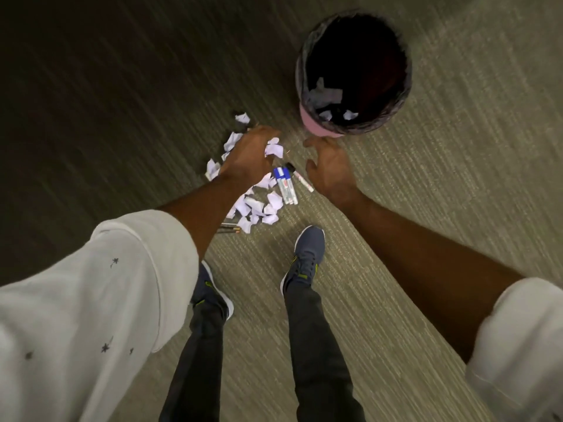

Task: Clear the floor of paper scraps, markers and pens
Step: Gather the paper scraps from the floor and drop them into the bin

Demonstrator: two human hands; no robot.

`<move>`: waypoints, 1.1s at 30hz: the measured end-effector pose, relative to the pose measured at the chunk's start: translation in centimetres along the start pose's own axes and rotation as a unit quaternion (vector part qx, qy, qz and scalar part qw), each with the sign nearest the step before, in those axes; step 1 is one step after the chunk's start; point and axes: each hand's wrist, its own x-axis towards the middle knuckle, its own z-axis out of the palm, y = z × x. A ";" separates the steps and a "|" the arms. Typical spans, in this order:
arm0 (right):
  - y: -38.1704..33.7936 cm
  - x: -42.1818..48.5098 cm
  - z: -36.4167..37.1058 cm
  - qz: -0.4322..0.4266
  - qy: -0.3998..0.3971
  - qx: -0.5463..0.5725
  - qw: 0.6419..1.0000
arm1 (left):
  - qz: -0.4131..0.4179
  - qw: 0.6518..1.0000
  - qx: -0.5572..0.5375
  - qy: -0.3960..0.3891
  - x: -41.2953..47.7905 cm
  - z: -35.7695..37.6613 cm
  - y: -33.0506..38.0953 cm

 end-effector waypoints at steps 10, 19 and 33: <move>-2.7 -1.5 11.7 -0.037 -0.104 -0.058 0.992 | -0.078 0.997 -0.017 -0.023 -4.9 3.4 -12.8; 2.4 -0.8 24.9 -0.077 -0.222 -0.183 0.955 | -0.094 0.993 -0.021 -0.062 -6.8 11.1 -21.2; 8.3 3.1 37.6 -0.116 -0.212 -0.351 0.905 | -0.118 0.966 0.156 -0.170 -3.1 22.8 -27.9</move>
